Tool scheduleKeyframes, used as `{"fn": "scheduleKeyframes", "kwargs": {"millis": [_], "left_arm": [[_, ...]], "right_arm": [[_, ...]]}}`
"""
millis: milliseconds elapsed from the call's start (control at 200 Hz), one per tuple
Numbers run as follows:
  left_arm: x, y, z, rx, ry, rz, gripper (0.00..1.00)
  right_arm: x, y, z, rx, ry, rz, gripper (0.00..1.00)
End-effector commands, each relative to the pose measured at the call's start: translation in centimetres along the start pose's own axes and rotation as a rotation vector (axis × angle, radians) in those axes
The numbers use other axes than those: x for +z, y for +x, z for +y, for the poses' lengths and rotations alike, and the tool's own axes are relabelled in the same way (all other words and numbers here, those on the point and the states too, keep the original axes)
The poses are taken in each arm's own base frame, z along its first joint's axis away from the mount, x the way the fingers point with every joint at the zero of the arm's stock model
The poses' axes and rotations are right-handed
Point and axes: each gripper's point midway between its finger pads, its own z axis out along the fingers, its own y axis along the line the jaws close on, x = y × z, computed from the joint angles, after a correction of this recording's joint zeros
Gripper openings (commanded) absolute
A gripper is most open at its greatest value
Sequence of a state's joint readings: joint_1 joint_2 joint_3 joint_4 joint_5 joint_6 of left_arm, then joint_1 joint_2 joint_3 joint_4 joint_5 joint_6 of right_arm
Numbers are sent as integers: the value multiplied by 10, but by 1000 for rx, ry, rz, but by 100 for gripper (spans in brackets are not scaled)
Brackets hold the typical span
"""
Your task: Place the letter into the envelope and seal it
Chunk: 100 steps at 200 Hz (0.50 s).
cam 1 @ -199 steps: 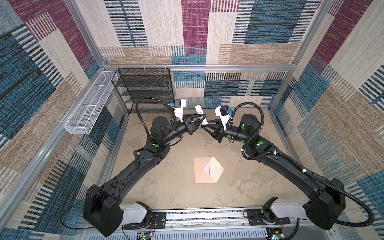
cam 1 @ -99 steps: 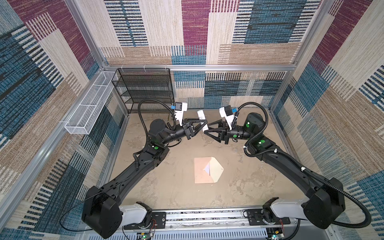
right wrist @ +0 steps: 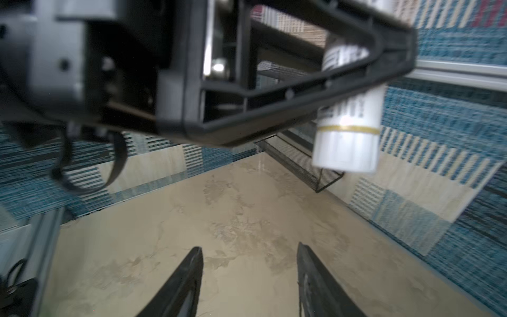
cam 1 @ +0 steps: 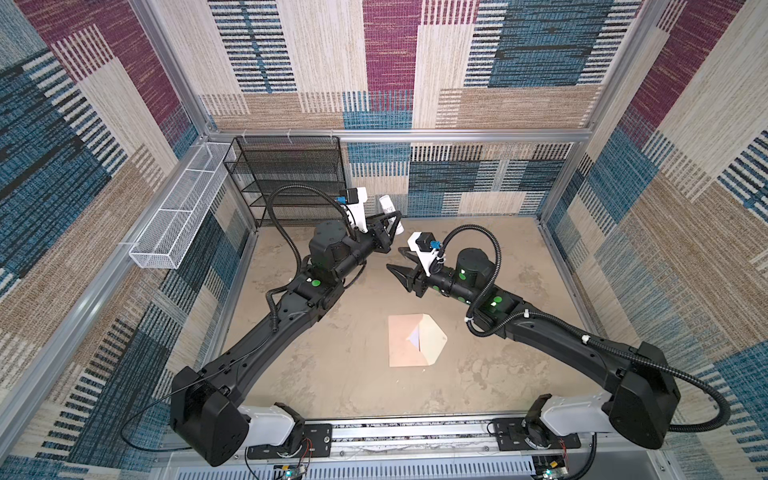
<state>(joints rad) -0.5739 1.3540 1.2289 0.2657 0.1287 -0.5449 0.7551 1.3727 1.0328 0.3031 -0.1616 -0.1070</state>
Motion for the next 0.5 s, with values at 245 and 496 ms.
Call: {"fn": "scheduleKeyframes", "kwargs": {"millis": [245,496], "left_arm": [[8,2,8,23,-90,-26,0],[11,4,7,23,-88,-20,0]], "right_arm": [[9,-34,-51,-89,326,-89,57],[15,-33,-52,-107,327,-78,50]]}}
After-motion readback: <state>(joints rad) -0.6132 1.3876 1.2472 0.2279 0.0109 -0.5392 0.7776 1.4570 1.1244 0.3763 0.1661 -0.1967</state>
